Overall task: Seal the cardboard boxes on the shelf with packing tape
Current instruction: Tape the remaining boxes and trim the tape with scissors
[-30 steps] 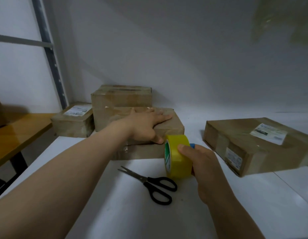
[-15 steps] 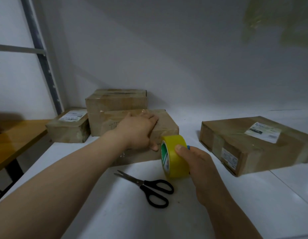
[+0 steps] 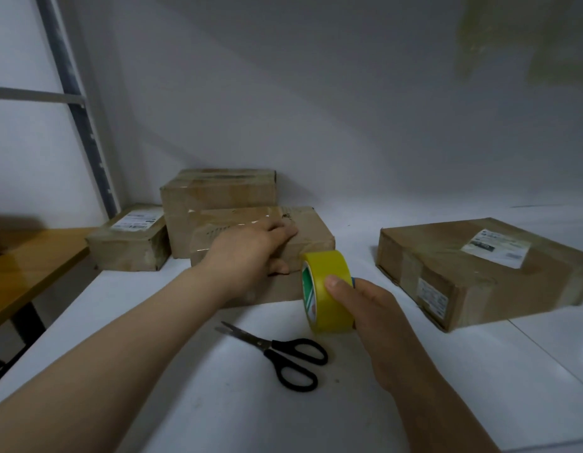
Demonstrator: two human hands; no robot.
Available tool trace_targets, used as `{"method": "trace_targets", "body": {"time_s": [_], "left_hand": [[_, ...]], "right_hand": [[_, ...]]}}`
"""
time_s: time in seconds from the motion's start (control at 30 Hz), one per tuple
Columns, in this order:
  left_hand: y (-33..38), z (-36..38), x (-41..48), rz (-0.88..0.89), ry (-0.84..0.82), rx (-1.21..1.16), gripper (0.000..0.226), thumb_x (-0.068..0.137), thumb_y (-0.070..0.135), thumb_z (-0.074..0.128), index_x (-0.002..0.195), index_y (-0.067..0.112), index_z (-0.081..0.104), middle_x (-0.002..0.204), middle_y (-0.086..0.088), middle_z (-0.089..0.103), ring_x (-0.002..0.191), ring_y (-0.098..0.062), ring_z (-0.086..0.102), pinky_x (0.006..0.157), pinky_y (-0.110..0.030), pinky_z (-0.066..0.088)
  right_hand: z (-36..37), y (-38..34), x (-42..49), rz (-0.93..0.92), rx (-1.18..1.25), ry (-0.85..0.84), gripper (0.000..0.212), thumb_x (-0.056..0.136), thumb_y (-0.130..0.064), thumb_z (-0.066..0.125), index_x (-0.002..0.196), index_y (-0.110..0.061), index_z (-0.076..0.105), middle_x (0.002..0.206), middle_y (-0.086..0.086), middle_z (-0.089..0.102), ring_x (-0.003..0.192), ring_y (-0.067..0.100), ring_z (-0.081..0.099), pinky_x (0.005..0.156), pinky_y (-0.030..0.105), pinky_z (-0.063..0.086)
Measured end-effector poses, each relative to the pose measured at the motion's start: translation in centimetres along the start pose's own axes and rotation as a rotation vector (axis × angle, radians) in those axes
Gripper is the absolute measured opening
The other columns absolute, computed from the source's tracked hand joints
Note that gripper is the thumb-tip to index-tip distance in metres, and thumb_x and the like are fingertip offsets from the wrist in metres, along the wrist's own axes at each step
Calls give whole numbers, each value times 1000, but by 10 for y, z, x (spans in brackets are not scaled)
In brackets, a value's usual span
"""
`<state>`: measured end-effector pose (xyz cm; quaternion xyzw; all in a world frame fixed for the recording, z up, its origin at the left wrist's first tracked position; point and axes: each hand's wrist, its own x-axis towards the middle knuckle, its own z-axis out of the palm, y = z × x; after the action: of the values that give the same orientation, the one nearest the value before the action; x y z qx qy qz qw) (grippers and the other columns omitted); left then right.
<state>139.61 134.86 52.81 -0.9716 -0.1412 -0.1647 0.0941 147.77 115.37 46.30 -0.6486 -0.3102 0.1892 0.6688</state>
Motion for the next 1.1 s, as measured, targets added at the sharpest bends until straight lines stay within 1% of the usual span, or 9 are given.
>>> {"method": "trace_targets", "body": {"time_s": [0.2,0.37,0.5,0.6,0.67,0.8,0.87,0.93,1.1], "left_hand": [[6,12,-15,61,-8,195,93,92,29,60,161,23,-2,168,-5,6,156,-27,6,125,-50,11],[-1,18,-29,-114,33,246,129,73,58,76,155,41,-21,167,-8,1,155,-34,-1,115,-71,4],[-44,11,-42,-401,21,-136,115,58,78,76,152,54,14,163,3,16,151,-31,17,113,-63,29],[-55,11,-48,-460,122,-593,93,64,57,85,147,41,45,147,17,36,138,-18,39,100,-29,34],[-50,7,-48,-461,175,-590,79,73,46,85,145,35,52,141,18,43,134,-15,42,94,-24,31],[-58,-20,-44,-491,91,-698,61,70,50,86,126,35,67,118,10,67,112,-21,64,93,-36,51],[-66,-45,-42,-457,15,-896,47,67,45,87,107,23,74,90,-3,75,78,-24,72,65,-39,61],[-69,-69,-40,-449,-79,-973,40,73,41,80,105,18,74,78,-4,75,62,-20,72,48,-30,55],[-69,-86,-22,-492,-345,-669,74,63,74,63,112,19,69,108,-6,72,93,-25,72,67,-32,56]], "right_hand": [[0,6,4,15,52,-10,81,61,-69,66,96,4,62,80,14,59,77,24,57,75,40,44],[-3,6,3,23,76,-8,85,63,-70,69,101,6,61,103,35,58,80,27,58,81,44,49],[-2,5,2,77,65,-37,85,62,-73,68,102,2,65,109,30,63,92,47,64,100,63,46],[1,3,1,58,68,-26,84,68,-71,67,105,5,62,109,30,63,104,49,60,100,67,44],[4,-3,0,25,118,-13,81,73,-66,66,107,7,59,107,31,61,93,48,63,97,67,45],[2,-27,-2,-170,195,-70,39,84,-43,68,98,-7,70,90,16,68,85,28,62,78,45,53],[-2,-55,-2,-317,239,-128,19,89,-30,70,100,-14,74,91,6,72,83,21,66,73,34,55],[-5,-88,3,-459,275,-154,27,84,-25,69,107,-11,68,91,2,73,83,17,69,71,29,56],[11,-114,52,-366,137,-45,7,97,-17,64,101,-13,66,78,-6,70,69,3,65,62,18,49]]}}
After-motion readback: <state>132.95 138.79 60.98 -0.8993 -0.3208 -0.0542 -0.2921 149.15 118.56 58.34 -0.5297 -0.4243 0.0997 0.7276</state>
